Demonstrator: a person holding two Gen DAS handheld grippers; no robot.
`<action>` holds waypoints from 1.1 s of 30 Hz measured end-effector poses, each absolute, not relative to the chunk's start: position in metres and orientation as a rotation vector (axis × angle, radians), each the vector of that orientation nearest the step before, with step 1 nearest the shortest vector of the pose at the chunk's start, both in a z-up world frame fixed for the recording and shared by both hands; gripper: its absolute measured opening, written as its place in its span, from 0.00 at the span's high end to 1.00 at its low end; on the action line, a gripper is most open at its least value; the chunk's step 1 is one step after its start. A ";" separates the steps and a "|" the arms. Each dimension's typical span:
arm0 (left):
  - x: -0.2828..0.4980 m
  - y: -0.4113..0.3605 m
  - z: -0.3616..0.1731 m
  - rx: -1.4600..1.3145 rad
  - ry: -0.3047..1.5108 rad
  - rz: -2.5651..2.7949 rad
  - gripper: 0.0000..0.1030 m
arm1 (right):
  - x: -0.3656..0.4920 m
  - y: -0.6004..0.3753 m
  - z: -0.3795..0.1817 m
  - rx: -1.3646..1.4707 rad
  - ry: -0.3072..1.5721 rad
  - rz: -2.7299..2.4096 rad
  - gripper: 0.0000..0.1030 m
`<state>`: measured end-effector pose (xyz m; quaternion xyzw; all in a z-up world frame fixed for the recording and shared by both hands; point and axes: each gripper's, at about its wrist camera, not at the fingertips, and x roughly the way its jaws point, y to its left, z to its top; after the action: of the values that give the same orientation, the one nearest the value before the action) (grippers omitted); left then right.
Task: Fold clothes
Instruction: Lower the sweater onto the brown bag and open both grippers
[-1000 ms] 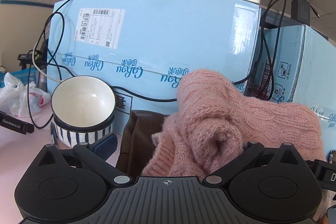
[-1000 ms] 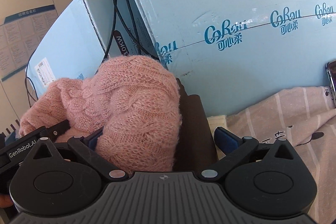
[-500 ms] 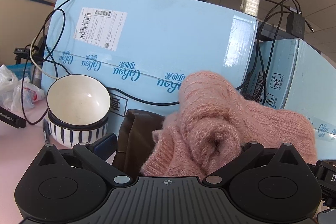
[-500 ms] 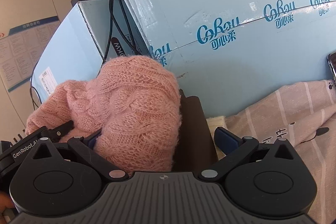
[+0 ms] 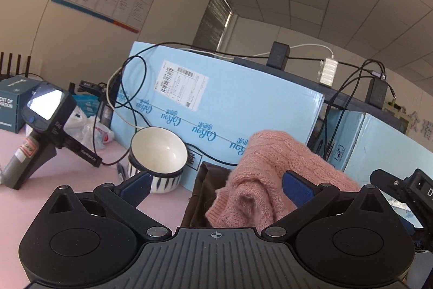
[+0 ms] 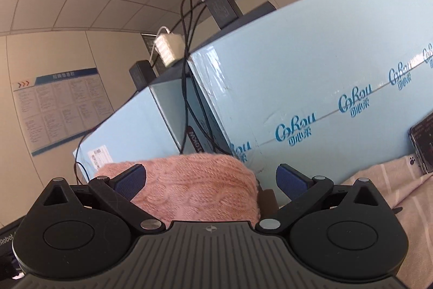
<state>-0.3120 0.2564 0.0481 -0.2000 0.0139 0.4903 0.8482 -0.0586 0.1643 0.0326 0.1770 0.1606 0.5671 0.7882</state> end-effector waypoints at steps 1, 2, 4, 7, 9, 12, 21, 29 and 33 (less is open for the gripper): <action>-0.316 0.251 0.050 -0.436 0.025 1.041 0.00 | -0.061 0.161 0.040 0.373 0.364 1.231 0.00; -0.320 0.246 0.052 -0.451 0.020 1.049 0.00 | -0.062 0.157 0.047 0.365 0.382 1.240 0.00; -0.324 0.240 0.053 -0.501 0.041 1.037 0.00 | -0.067 0.150 0.060 0.328 0.426 1.260 0.00; -0.321 0.234 0.049 -0.598 0.125 0.998 0.00 | -0.083 0.148 0.067 0.078 0.539 1.284 0.00; -0.319 0.227 0.045 -0.642 0.176 1.001 0.00 | -0.095 0.142 0.063 -0.075 0.576 1.280 0.00; -0.311 0.217 0.043 -0.628 0.236 1.066 0.00 | -0.108 0.122 0.054 -0.151 0.546 1.284 0.00; -0.306 0.197 0.045 -0.478 0.265 1.106 0.00 | -0.111 0.109 0.039 -0.218 0.464 1.270 0.00; -0.293 0.183 0.025 -0.324 0.189 1.230 0.00 | -0.102 0.114 0.031 -0.172 0.481 1.251 0.00; -0.283 0.181 0.013 -0.257 0.177 1.216 0.00 | -0.098 0.120 0.021 -0.182 0.470 1.196 0.00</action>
<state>-0.2826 0.1813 0.0132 -0.1204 0.0827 0.5690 0.8093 -0.0982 0.1204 0.0210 -0.0849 0.2188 0.5568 0.7968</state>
